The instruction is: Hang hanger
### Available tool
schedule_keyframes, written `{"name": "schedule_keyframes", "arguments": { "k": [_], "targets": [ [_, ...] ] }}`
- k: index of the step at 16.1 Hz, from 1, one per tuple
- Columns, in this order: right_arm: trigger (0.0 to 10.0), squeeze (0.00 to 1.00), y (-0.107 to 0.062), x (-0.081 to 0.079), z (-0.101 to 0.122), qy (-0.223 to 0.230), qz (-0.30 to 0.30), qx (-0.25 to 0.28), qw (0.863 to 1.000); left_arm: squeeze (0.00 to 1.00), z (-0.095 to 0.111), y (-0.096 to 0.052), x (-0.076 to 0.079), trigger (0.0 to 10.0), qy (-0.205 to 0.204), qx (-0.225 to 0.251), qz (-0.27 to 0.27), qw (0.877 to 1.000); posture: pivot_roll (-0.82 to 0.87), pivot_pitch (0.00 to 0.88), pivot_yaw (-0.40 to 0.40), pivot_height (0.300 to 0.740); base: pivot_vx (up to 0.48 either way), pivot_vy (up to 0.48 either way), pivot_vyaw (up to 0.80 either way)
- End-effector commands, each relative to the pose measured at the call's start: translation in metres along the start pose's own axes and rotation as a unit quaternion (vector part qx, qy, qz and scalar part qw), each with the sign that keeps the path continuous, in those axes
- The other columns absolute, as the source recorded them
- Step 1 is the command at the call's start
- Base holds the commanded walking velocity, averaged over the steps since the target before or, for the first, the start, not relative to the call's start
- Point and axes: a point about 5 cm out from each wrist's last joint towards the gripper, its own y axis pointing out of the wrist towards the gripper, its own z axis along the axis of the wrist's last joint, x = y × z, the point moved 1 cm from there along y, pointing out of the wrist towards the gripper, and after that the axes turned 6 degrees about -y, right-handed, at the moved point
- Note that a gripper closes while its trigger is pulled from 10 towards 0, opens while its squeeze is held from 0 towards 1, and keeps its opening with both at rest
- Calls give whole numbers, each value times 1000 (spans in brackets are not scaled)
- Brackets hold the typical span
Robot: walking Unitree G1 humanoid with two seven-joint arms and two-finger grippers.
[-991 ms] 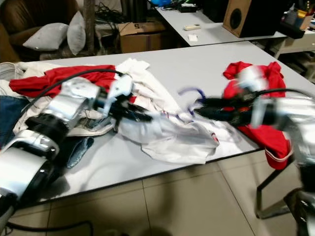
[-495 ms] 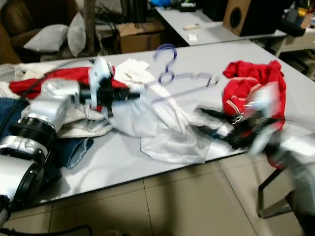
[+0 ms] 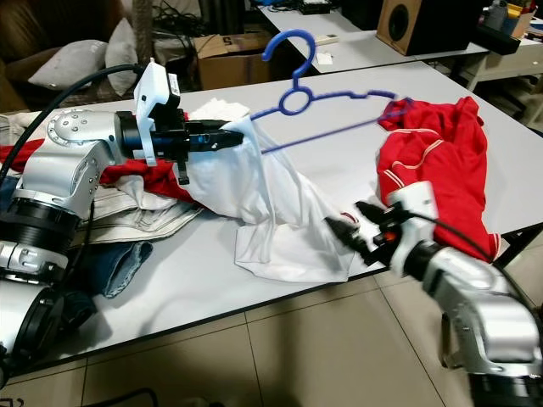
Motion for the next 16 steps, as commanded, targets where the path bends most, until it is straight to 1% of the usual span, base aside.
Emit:
{"name": "schedule_keyframes", "arguments": {
  "k": [1, 3, 4, 7, 8, 10, 11, 12, 13, 15, 16],
  "targets": [
    [10000, 0, 8, -2, -2, -6, 2, -9, 1000, 0, 10, 0, 0, 0, 13, 14, 7, 1000, -59, 0, 40, 740, 0, 0, 0],
    [10000, 0, 18, -9, 9, 13, 13, 18, 1000, 0, 20, 3, -3, 0, 24, 32, 30, 999, -57, 0, 34, 740, 0, 0, 0],
    [10000, 0, 21, -12, 11, 13, 17, 21, 1000, 0, 25, 4, -4, 0, 27, 41, 39, 998, -60, 0, 35, 740, 0, 0, 0],
    [10000, 0, 34, -16, 13, 12, 10, 19, 1000, 0, 43, 6, -3, 0, 40, 67, 47, 996, -58, 0, 34, 740, 0, 0, 0],
    [10000, 0, 44, -21, 20, 11, 11, 15, 1000, 0, 60, 7, -7, 0, 60, 85, 58, 993, -55, 0, 33, 740, 0, 0, 0],
    [10000, 0, 51, -24, 23, 5, 6, 5, 1000, 0, 70, 8, -8, 0, 71, 92, 61, 991, -53, 0, 32, 740, 0, 0, 0],
    [10000, 0, 58, -26, 29, 8, 2, 5, 1000, 0, 76, 11, -8, 0, 77, 95, 62, 991, -53, 0, 33, 740, 0, 0, 0],
    [10000, 0, 69, -27, 35, 12, -18, 6, 1000, 0, 79, 14, -8, 0, 80, 98, 66, 990, -56, 0, 34, 740, 0, 0, 0],
    [10000, 0, 74, -24, 35, 18, -37, 1, 999, 0, 81, 16, -9, 0, 80, 99, 69, 989, -55, 0, 33, 740, 0, 0, 0],
    [10000, 0, 79, -20, 31, 24, -60, -11, 998, 0, 83, 17, -10, 0, 82, 102, 74, 989, -54, 0, 31, 740, 0, 0, 0],
    [10000, 0, 80, -17, 23, 32, -72, -31, 996, 0, 86, 16, -11, 0, 85, 104, 79, 988, -55, 0, 30, 740, 0, 0, 0]
  ]
}}
